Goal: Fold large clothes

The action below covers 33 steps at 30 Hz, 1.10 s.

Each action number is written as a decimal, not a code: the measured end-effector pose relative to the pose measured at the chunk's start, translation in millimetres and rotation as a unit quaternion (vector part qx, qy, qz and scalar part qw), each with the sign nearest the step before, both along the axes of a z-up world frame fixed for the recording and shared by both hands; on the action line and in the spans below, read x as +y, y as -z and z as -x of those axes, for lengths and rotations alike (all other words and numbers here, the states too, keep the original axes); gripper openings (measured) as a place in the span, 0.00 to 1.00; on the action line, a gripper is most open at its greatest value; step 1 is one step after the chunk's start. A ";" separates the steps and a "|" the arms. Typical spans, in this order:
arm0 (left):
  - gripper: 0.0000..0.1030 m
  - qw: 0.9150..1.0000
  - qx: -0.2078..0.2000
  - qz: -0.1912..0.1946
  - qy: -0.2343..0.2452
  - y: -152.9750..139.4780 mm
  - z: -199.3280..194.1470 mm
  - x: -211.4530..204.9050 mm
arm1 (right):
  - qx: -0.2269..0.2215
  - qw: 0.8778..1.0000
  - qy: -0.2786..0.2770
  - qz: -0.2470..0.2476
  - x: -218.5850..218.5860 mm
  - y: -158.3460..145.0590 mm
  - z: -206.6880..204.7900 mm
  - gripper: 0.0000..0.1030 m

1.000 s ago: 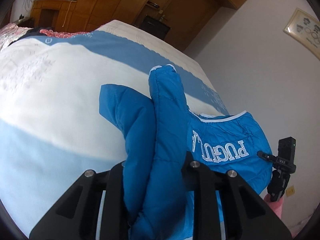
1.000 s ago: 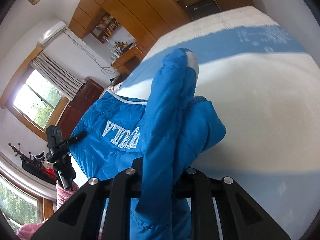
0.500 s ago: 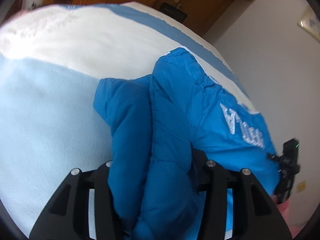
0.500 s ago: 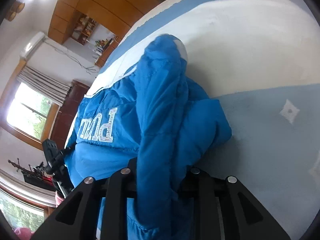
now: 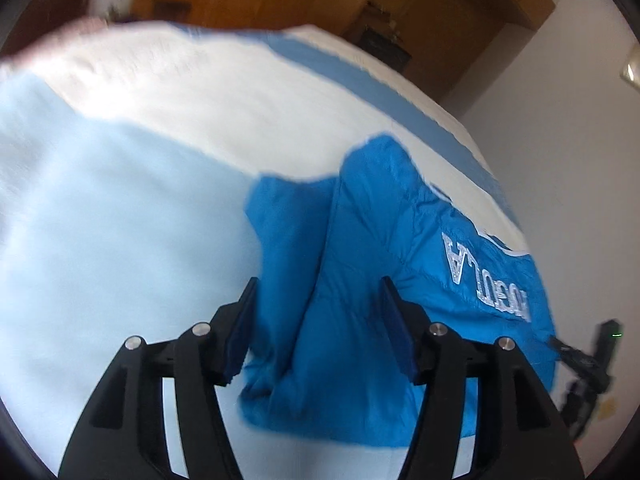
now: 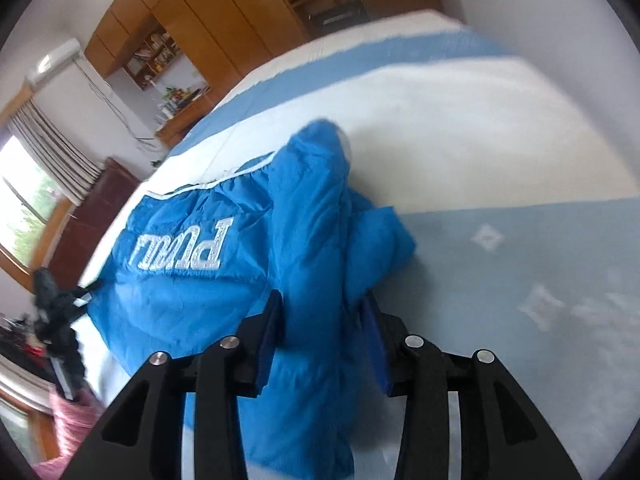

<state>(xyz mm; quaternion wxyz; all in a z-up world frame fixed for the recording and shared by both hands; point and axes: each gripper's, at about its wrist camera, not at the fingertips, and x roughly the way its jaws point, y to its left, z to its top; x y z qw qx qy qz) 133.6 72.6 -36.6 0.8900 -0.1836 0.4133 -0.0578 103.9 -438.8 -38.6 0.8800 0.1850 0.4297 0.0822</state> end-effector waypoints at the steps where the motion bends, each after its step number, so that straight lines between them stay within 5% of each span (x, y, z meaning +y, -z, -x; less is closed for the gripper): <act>1: 0.58 1.000 -0.011 -0.024 -0.008 -8.3 5.7 -2.0 | -0.012 1.000 0.001 0.012 3.9 -6.1 7.6 0.36; 3: 0.58 0.996 -0.050 -0.071 -0.021 -30.6 25.8 -12.1 | -0.039 0.998 -0.004 0.039 15.9 -20.0 22.1 0.32; 7: 0.58 0.994 -0.077 -0.079 0.022 -48.0 39.7 -43.5 | -0.072 0.992 -0.027 0.096 52.5 -33.2 37.0 0.26; 11: 0.58 0.993 -0.054 -0.077 0.071 -23.8 33.2 -80.5 | -0.069 0.990 -0.047 0.110 71.1 -21.8 34.2 0.22; 24: 0.59 0.985 -0.035 -0.148 0.087 32.5 21.2 -102.0 | -0.044 0.993 -0.005 0.109 76.1 42.5 23.7 0.15; 33: 0.62 0.996 -0.034 -0.079 0.035 7.3 49.0 -69.2 | -0.040 0.995 -0.003 0.095 70.6 40.5 26.5 0.14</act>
